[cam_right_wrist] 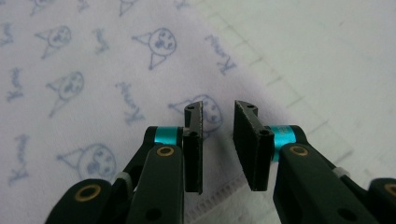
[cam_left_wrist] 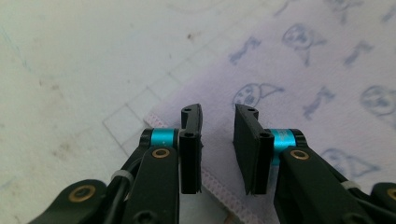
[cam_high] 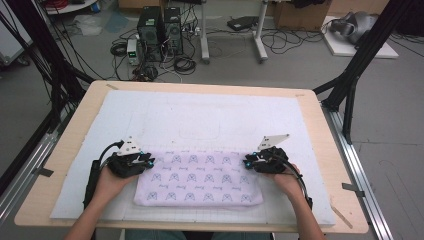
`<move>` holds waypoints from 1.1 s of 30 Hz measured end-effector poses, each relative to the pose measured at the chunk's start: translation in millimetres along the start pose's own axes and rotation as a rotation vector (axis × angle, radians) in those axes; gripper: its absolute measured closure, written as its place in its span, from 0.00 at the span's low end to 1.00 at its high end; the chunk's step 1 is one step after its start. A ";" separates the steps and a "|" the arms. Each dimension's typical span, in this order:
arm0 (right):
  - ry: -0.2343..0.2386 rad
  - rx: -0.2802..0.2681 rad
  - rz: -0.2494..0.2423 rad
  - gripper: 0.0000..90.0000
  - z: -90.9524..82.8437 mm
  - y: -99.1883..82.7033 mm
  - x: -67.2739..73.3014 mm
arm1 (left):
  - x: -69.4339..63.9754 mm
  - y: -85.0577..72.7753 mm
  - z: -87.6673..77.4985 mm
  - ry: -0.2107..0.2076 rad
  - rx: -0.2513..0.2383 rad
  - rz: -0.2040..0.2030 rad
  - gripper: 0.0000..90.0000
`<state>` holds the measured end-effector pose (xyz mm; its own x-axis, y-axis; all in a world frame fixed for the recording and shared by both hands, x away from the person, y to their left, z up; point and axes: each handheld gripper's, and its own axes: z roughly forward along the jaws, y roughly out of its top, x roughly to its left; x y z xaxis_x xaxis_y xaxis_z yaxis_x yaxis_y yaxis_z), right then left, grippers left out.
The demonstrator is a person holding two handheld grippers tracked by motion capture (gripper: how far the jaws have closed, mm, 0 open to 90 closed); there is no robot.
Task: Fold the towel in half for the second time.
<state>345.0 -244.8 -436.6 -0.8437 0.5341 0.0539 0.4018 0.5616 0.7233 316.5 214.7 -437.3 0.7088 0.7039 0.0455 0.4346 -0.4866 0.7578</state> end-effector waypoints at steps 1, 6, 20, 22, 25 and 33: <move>0.006 -0.005 0.008 0.82 0.7 -2.8 -0.7 | 0.2 -1.7 1.1 0.003 0.000 0.009 0.79; 0.000 -0.036 0.010 0.83 -5.4 -13.7 3.2 | -1.9 -3.4 0.0 0.025 -0.012 0.018 0.79; -0.057 -0.068 0.091 0.47 -10.2 6.5 -22.7 | 25.0 -2.2 10.3 0.013 -0.012 -0.136 0.42; -0.047 -0.037 0.093 0.44 -5.2 5.6 -22.5 | 25.9 -2.8 11.9 0.008 -0.015 -0.142 0.42; -0.027 -0.006 0.091 0.42 2.0 3.9 -22.0 | 27.2 -3.9 12.7 -0.016 -0.016 -0.157 0.44; -0.019 -0.027 0.102 0.58 8.5 -5.3 -13.8 | 23.4 -5.0 12.3 -0.029 -0.027 -0.154 0.58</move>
<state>357.5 -249.8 -447.0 -0.7921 0.5995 0.1150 0.4751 0.4871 0.7329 337.7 227.3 -448.1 0.6507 0.7538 -0.0914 0.5247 -0.3594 0.7716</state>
